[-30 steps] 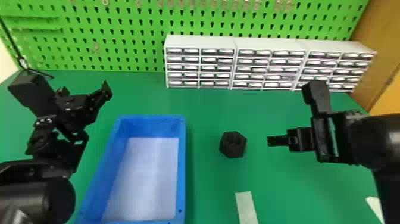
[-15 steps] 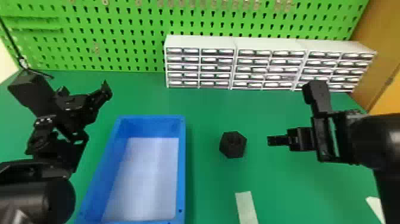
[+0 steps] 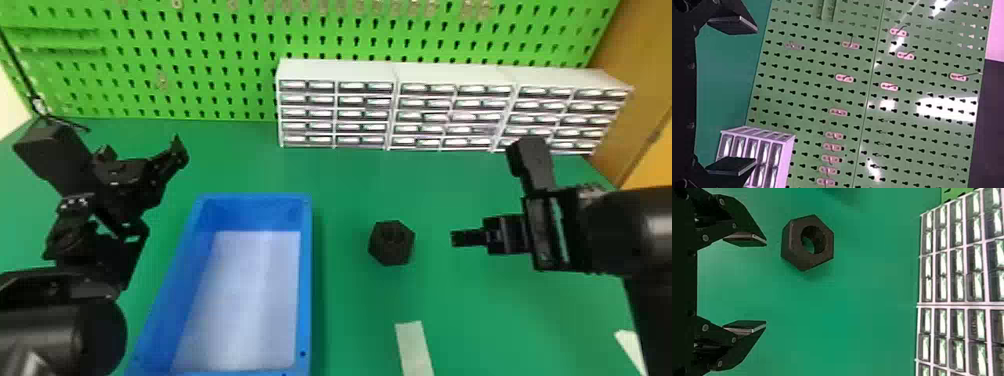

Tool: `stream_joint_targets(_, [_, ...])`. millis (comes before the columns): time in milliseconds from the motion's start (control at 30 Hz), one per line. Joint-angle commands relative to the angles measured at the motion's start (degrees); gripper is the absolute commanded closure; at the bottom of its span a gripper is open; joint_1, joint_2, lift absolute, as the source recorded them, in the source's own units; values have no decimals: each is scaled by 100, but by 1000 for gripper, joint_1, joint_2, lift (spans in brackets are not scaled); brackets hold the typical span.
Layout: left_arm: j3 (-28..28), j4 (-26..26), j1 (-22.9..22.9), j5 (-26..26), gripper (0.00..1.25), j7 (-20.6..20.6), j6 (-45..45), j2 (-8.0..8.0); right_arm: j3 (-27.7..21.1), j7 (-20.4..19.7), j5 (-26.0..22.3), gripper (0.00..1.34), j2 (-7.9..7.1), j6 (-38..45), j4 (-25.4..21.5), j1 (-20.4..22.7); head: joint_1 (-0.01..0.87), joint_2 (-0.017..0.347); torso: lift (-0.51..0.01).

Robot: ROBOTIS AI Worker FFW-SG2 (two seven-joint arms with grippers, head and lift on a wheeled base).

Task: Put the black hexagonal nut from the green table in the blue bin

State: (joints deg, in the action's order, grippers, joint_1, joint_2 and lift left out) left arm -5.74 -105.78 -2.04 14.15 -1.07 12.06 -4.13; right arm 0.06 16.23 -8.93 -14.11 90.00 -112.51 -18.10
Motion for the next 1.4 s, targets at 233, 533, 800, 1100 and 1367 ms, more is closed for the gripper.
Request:
stream_joint_targets(233, [11,13,-7,0,107,1,-2,0,161,3,-73,516,-145,-378,862,-396,692,8,-97])
stream_joint_targets(533, [20,13,-7,0,107,1,-2,0,416,134,-135,516,-180,-844,1539,-695,692,8,-97])
stream_joint_targets(800, [20,22,-7,0,107,1,-2,0,768,688,384,516,-118,-1169,2101,-968,692,8,-97])
stream_joint_targets(1100, [20,22,-7,-9,107,1,-2,0,935,2437,2423,518,277,-1652,2804,-1231,692,8,-97])
stream_joint_targets(1367, [20,22,-7,-9,107,1,7,0,847,2455,2458,516,339,-1951,3094,-1302,692,8,-97])
